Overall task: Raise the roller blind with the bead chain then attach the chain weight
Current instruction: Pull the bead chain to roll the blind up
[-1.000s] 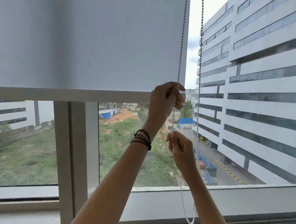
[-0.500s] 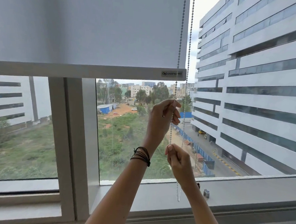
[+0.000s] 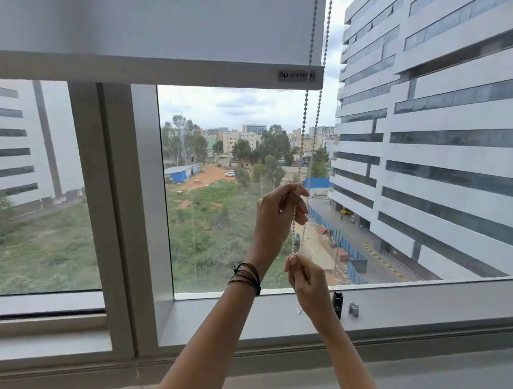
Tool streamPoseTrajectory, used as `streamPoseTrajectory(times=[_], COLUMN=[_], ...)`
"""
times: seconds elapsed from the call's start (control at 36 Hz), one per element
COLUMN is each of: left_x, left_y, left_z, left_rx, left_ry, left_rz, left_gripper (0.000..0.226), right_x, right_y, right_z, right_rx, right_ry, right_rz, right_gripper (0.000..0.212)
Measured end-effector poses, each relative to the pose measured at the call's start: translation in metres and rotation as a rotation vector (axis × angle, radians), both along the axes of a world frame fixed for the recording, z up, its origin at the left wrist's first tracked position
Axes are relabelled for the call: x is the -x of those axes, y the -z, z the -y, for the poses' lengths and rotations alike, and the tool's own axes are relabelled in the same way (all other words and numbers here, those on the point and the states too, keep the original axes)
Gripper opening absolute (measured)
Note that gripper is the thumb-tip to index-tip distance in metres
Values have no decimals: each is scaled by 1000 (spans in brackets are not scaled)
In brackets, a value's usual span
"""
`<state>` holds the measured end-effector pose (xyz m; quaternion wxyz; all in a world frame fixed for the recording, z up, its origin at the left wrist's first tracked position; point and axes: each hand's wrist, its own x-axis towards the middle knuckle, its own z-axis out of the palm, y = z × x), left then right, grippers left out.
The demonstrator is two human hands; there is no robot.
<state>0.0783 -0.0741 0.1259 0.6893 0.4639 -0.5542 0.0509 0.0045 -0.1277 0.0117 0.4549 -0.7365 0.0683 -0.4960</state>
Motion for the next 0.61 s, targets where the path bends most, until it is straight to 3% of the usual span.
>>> streamPoseTrajectory(times=[0.61], left_x=[3], left_y=[25], left_z=[-5], left_rx=[-36], left_ry=[2], left_rz=[-29], left_gripper=[22], right_x=[0], right_y=[25], right_z=[-20], right_rx=[-76], right_ry=[8], right_rz=[-23], right_gripper=[34])
